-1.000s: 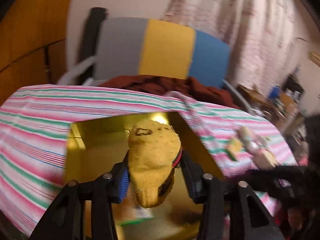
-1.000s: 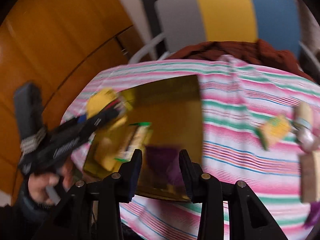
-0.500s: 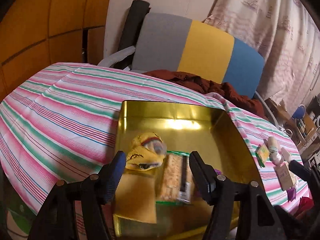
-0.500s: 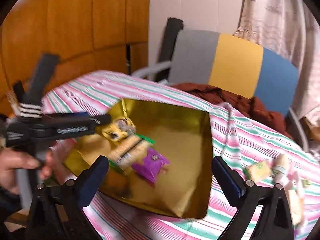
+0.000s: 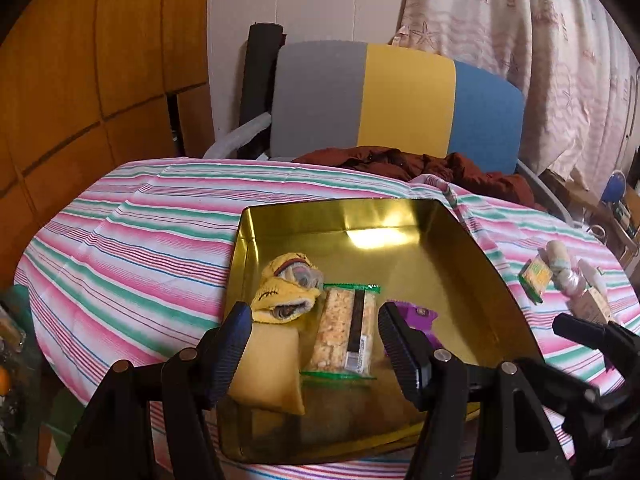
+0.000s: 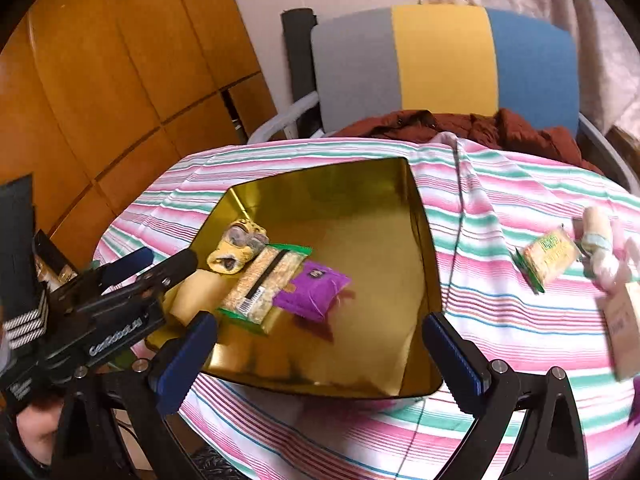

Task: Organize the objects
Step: 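Drop the sock and purple sachet into the gold tray with both tools, then reach toward the white foam block with the right tool and grasp it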

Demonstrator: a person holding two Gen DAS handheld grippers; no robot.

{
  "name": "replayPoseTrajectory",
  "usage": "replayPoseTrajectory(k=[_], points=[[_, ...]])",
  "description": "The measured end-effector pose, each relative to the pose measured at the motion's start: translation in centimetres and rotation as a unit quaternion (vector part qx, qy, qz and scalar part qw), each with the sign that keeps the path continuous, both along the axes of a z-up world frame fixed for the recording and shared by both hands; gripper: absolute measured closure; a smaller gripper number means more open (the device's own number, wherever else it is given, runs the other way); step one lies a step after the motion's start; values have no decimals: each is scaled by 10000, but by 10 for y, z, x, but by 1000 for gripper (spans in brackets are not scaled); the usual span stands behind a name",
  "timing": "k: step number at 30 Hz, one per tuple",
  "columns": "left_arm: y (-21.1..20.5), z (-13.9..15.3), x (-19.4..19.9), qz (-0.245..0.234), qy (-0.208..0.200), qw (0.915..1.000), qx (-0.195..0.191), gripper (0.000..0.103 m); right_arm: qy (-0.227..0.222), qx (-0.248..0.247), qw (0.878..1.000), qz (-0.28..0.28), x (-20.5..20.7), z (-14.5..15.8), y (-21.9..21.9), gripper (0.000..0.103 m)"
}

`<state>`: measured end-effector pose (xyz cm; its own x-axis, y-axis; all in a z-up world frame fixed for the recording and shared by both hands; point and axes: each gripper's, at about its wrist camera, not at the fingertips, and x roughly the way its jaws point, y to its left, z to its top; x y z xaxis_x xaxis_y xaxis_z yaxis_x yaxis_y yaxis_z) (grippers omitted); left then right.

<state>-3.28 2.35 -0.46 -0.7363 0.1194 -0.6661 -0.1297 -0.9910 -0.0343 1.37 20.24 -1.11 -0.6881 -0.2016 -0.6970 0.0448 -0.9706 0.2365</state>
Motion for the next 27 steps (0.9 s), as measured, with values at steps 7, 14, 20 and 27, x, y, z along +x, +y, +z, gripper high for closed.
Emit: replayPoseTrajectory(k=[7,14,20,27], points=[[6,-3,4,-77,-43,9999,-62,36,220,315,9990,-234,9,4,6,0],[11,-8,5,-260,-185,9995,53,37,33,297,9983,-504,7,-2,26,0],[21,-12,7,-569,-300,9977,225,37,-63,307,9961,-819,10,-6,50,0],[38,-11,11,-958,-361,9943,280,36,-216,175,9901,-1372,15,-9,97,0]])
